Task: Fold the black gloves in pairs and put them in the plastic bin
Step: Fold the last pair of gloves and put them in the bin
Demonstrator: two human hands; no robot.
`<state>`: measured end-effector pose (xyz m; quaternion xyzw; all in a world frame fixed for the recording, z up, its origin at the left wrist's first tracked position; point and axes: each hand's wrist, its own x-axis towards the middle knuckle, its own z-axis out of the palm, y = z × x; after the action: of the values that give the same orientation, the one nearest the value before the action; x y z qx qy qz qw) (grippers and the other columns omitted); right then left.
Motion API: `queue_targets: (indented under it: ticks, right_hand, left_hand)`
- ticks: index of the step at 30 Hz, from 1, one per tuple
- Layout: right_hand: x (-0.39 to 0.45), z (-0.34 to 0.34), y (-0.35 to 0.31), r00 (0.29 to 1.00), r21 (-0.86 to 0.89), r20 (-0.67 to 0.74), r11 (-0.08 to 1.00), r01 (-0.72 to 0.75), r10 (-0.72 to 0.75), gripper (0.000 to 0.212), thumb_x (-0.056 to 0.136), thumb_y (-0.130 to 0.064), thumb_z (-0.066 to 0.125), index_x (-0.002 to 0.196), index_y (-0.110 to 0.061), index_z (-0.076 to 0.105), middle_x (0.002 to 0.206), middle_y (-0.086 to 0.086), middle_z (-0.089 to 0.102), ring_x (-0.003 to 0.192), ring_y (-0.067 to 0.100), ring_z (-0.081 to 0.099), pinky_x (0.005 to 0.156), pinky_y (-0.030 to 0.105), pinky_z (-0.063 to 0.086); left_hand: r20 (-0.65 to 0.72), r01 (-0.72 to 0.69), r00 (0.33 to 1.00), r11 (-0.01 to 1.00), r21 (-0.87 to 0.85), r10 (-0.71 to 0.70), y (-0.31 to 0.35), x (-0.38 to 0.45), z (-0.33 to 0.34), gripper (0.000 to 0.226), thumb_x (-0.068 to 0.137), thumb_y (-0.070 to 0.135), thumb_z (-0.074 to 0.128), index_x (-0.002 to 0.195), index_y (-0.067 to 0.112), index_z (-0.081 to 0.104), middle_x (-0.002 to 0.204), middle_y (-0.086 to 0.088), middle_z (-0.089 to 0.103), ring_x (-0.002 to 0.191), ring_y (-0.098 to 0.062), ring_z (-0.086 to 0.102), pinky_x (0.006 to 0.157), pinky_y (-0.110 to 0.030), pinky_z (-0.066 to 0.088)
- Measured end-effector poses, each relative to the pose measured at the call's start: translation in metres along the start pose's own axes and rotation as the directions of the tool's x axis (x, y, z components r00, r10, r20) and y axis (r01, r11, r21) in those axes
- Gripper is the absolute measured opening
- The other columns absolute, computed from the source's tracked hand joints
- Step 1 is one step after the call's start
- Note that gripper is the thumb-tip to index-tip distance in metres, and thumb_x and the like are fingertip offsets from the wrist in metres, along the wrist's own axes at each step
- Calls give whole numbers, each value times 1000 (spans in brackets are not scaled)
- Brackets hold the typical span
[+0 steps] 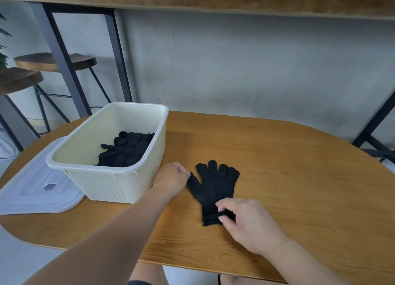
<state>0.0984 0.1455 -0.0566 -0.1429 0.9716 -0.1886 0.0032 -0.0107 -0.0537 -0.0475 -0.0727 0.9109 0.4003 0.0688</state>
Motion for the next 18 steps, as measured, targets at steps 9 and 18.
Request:
queue_targets:
  ticks: [9, 18]
  right_hand:
    - [1, -9, -4, 998, -50, 57, 998, 31, -28, 25, 97, -33, 51, 119, -37, 59, 121, -21, 61, 106, 0, 57, 93, 23, 48]
    - [-2, -15, -8, 998, -55, 37, 997, 55, -53, 27, 98, -33, 50, 118, -30, 68, 121, -21, 63, 112, 2, 58, 96, 17, 45]
  left_hand:
    - [-19, -100, 995, 988, 120, 103, -7, -5, 12, 14, 91, 30, 64, 83, 19, 65, 80, 1, 68, 77, -16, 64, 65, -28, 52]
    - [16, -216, 976, 970, 109, 216, -2, 2, 20, 13, 92, 33, 62, 82, 24, 61, 76, 1, 65, 63, -13, 55, 57, -29, 46]
